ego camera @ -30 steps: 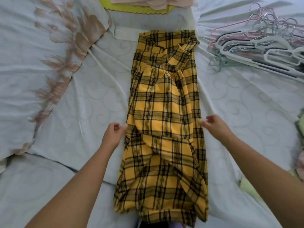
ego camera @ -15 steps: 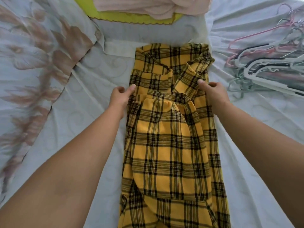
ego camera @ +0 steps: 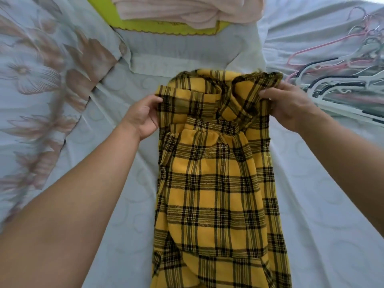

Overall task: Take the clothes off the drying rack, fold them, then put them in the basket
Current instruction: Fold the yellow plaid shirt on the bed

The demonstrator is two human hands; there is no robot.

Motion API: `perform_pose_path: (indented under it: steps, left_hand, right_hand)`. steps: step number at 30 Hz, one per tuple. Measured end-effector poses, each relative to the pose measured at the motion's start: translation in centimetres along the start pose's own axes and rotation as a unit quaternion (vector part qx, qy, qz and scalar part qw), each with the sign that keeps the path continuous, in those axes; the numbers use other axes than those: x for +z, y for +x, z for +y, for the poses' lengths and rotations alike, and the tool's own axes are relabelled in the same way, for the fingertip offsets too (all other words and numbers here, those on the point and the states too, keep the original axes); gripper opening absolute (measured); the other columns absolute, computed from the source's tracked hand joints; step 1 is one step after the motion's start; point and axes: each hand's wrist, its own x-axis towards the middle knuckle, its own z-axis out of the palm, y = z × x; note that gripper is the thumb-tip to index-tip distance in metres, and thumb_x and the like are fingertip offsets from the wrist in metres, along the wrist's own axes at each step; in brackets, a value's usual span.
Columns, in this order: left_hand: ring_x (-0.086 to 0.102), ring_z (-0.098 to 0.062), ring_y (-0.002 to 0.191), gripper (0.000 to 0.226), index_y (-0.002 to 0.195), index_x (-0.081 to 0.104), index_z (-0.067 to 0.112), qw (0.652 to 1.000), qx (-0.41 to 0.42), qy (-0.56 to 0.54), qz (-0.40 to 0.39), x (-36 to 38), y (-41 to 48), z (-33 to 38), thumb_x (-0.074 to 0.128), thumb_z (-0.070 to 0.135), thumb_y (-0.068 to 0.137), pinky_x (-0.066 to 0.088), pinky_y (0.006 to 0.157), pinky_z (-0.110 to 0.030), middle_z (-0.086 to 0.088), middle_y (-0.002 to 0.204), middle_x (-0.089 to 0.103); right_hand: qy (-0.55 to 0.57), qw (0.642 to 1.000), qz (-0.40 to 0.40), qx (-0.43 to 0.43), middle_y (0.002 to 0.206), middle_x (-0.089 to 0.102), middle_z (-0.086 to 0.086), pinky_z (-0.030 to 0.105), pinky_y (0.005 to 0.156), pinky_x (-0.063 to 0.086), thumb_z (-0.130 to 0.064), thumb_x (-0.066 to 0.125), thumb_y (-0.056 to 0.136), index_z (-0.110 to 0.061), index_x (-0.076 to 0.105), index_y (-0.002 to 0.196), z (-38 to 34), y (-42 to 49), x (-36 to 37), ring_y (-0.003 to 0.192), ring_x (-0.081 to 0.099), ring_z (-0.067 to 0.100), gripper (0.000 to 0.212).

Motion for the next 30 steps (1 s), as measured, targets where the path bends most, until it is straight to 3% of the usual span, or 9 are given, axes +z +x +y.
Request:
perform_pose_path:
  steps: [6,9,13,18,19,21,25,27,30]
  left_hand:
    - [0.065,-0.018,0.090,0.034,0.108,0.067,0.016,0.983,0.018,0.130,-0.130,-1.1,-8.1,-2.0,0.062,0.028,0.077,0.052,0.076,-0.030,-0.004,0.098,0.070]
    - [0.062,-0.019,0.096,0.067,0.116,0.063,0.017,0.966,0.003,0.212,-0.150,-2.0,-12.9,-3.9,0.079,0.052,0.060,0.048,0.083,-0.033,-0.004,0.108,0.067]
    - [0.065,-0.008,0.091,0.037,0.091,0.073,0.033,0.931,-0.010,0.340,-0.132,-3.7,-19.3,-8.8,0.085,0.041,0.056,0.051,0.082,-0.022,0.008,0.094,0.072]
    - [0.044,-0.011,0.128,0.034,0.106,0.067,0.026,0.644,0.109,0.741,-0.156,-7.2,-24.3,-16.2,0.062,0.003,0.082,0.031,0.104,-0.022,0.006,0.139,0.048]
    - [0.039,-0.013,0.133,0.040,0.112,0.066,0.022,0.621,0.110,0.760,-0.157,-7.9,-25.0,-17.4,0.055,-0.003,0.083,0.028,0.107,-0.023,0.005,0.144,0.043]
    - [0.042,-0.014,0.132,0.039,0.114,0.065,0.019,0.631,0.131,0.752,-0.142,-7.6,-26.2,-18.5,0.049,-0.002,0.085,0.029,0.107,-0.025,0.004,0.141,0.046]
    - [0.050,-0.022,0.122,0.035,0.120,0.061,0.015,0.679,0.219,0.700,-0.035,-4.8,-25.8,-18.7,0.051,0.027,0.088,0.041,0.102,-0.042,-0.003,0.132,0.055]
    - [0.045,-0.023,0.124,0.041,0.124,0.055,0.011,0.714,0.201,0.668,0.067,-3.4,-24.3,-18.6,0.053,0.035,0.091,0.038,0.102,-0.039,-0.006,0.132,0.051]
    - [0.047,-0.021,0.115,0.046,0.127,0.046,0.004,0.867,0.055,0.435,0.238,-1.7,-22.3,-17.6,0.056,0.032,0.091,0.038,0.091,-0.032,-0.006,0.116,0.049]
  right_hand:
    - [-0.065,0.989,-0.114,-0.072,0.083,0.073,-0.012,0.016,0.076,0.051,0.005,0.061,0.077,-0.032,0.075,0.080,0.2,-9.7,-0.2,0.082,0.066,0.003,0.039]
    - [-0.142,0.979,-0.129,-0.064,0.075,0.071,-0.019,0.007,0.069,0.048,0.019,0.050,0.083,-0.031,0.074,0.073,2.7,-15.1,-0.4,0.075,0.064,-0.007,0.056]
    - [-0.331,0.922,-0.173,-0.100,0.089,0.068,-0.027,0.012,0.082,0.047,0.008,0.062,0.083,-0.058,0.066,0.084,7.7,-22.1,-1.5,0.089,0.062,-0.004,0.066]
    - [-0.540,0.799,-0.241,-0.110,0.134,0.040,-0.031,0.027,0.108,0.036,0.006,0.051,0.088,-0.044,0.053,0.124,15.5,-27.0,-3.5,0.131,0.040,0.003,0.062]
    - [-0.582,0.767,-0.257,-0.091,0.136,0.036,-0.029,0.027,0.109,0.035,0.007,0.048,0.088,-0.041,0.053,0.126,16.3,-27.6,-3.8,0.132,0.038,0.004,0.061]
    - [-0.633,0.731,-0.245,-0.077,0.139,0.043,-0.019,0.021,0.102,0.037,0.004,0.047,0.090,-0.032,0.058,0.126,16.3,-28.5,-3.8,0.129,0.045,0.009,0.052]
    - [-0.568,0.802,-0.002,-0.183,0.119,0.061,0.004,0.024,0.076,0.043,-0.008,0.056,0.090,-0.013,0.064,0.115,14.7,-28.0,-0.1,0.098,0.062,0.023,0.026]
    - [-0.506,0.854,0.100,-0.076,0.128,0.048,0.004,0.030,0.080,0.045,-0.027,0.053,0.094,-0.013,0.049,0.129,14.3,-26.4,2.5,0.106,0.054,0.020,0.038]
    - [-0.314,0.916,0.176,0.176,0.140,0.035,0.013,0.046,0.097,0.044,-0.039,0.060,0.089,-0.007,0.030,0.139,15.6,-23.4,4.2,0.122,0.045,0.031,0.066]
